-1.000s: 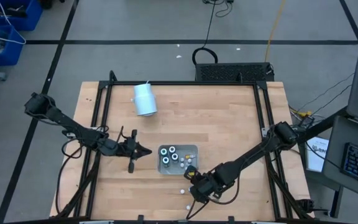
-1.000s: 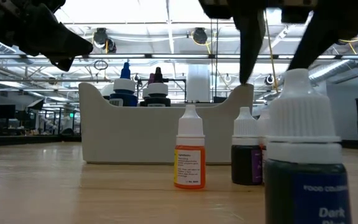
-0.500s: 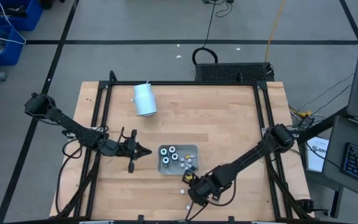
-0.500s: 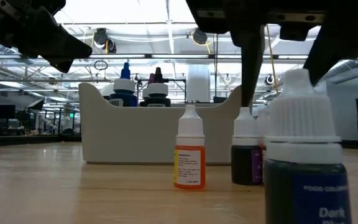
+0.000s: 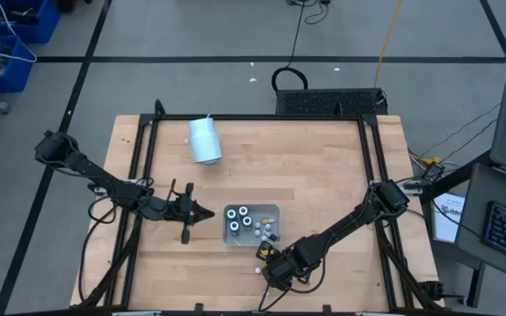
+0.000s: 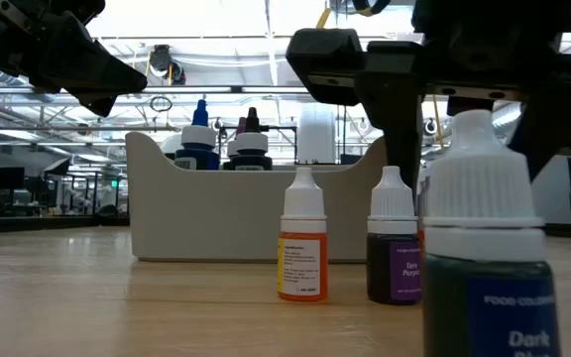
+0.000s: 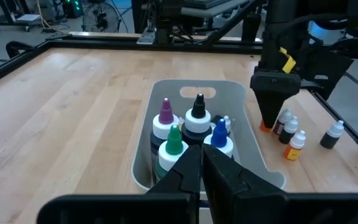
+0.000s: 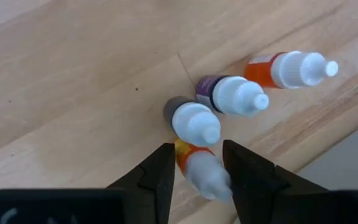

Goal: Pick & Place food coloring
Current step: Put the small orange food coloring bottle into the gray bin

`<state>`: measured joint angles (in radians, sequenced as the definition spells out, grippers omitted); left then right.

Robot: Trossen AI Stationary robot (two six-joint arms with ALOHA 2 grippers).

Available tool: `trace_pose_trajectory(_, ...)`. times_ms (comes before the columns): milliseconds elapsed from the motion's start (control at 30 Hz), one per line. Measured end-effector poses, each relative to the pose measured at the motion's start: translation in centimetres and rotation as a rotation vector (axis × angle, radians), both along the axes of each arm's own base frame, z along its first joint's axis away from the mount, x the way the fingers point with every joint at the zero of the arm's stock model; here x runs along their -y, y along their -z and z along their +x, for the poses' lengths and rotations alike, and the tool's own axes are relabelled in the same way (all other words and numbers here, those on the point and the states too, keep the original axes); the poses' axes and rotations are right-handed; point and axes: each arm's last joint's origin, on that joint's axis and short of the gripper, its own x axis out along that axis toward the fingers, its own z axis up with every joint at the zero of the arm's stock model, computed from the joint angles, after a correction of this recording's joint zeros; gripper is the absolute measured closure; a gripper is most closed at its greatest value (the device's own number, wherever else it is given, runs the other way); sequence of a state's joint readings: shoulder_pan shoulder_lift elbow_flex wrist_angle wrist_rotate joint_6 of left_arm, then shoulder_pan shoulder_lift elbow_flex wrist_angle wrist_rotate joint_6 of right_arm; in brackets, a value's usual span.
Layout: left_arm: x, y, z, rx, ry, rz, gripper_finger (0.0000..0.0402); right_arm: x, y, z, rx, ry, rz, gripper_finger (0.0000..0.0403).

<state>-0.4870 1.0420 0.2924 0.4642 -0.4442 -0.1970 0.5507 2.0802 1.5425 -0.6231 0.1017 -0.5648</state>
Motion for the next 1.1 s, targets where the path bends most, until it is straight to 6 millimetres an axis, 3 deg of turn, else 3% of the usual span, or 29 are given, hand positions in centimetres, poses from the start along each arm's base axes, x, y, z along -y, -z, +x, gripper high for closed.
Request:
trace_pose_trajectory(333, 0.0, 0.0, 0.0, 0.0, 0.0, -0.001, 0.038, 0.2, -0.2, -0.2, -0.021, 0.045, 0.005, 0.0348)
trace_pose_trajectory(633, 0.0, 0.0, 0.0, 0.001, -0.001, -0.002, 0.038, 0.9, -0.7, -1.1, -0.08, 0.102, -0.103, 0.0344)
trace_pose_trajectory(700, 0.0, 0.0, 0.0, 0.001, -0.001, -0.002, 0.038, 1.2, -1.7, -1.5, -0.096, 0.13, -0.152, 0.0346)
trace_pose_trajectory(933, 0.0, 0.0, 0.0, 0.003, -0.001, -0.003, 0.038, 1.1, -7.2, -1.0, -0.018, 0.186, -0.078, 0.0347)
trace_pose_trajectory(1100, 0.0, 0.0, 0.0, 0.003, -0.002, -0.003, 0.038, 3.4, -10.0, 0.9, 0.075, 0.288, -0.014, 0.0347)
